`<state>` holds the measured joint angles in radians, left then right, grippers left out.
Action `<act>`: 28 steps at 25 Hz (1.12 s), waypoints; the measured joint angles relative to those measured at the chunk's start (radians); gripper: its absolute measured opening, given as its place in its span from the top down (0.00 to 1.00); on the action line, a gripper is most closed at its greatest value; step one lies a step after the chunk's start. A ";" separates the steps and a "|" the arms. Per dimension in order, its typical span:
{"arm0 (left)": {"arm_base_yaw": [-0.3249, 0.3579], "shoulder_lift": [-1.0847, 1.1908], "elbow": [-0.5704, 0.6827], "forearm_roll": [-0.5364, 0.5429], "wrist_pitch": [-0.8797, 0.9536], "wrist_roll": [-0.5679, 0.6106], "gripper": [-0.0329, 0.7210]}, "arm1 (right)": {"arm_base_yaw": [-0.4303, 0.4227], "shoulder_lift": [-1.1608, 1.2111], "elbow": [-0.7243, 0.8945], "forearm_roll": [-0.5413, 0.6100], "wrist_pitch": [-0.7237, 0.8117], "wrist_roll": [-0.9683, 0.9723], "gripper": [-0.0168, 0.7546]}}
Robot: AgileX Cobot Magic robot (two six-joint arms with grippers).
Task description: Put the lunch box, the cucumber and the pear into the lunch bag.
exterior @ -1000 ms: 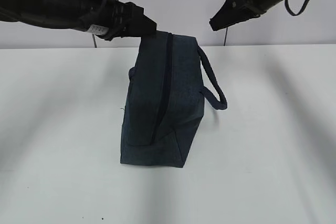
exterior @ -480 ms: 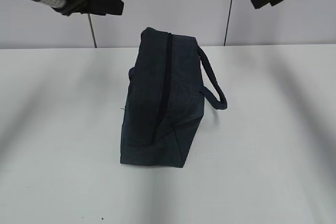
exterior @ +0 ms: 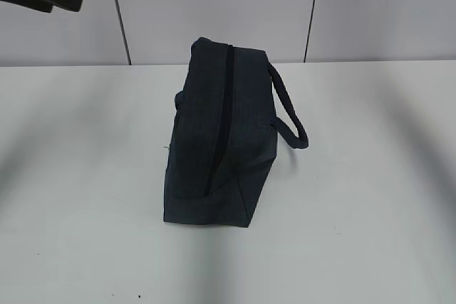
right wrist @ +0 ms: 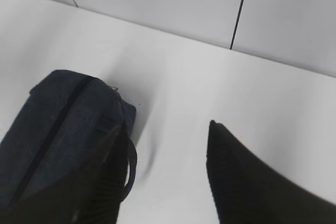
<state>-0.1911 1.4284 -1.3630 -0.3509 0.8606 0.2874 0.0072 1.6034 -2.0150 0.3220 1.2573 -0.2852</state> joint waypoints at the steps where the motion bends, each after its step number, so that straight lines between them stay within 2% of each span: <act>1: 0.000 -0.022 0.000 0.038 0.021 -0.025 0.55 | 0.000 -0.035 0.000 -0.002 0.000 0.010 0.48; 7: 0.000 -0.119 0.000 0.104 0.153 -0.086 0.55 | 0.000 -0.236 0.018 -0.002 0.008 0.050 0.48; 13: 0.000 -0.241 0.000 0.115 0.265 -0.130 0.55 | 0.000 -0.454 0.148 -0.070 0.013 0.052 0.48; 18: 0.000 -0.397 0.034 0.103 0.307 -0.159 0.55 | 0.000 -0.671 0.364 -0.156 0.015 0.053 0.48; 28: 0.000 -0.907 0.330 0.028 0.321 -0.246 0.56 | 0.000 -1.282 0.931 -0.256 0.017 0.143 0.48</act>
<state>-0.1911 0.5210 -1.0334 -0.3234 1.1818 0.0413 0.0072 0.3217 -1.0838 0.0664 1.2742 -0.1422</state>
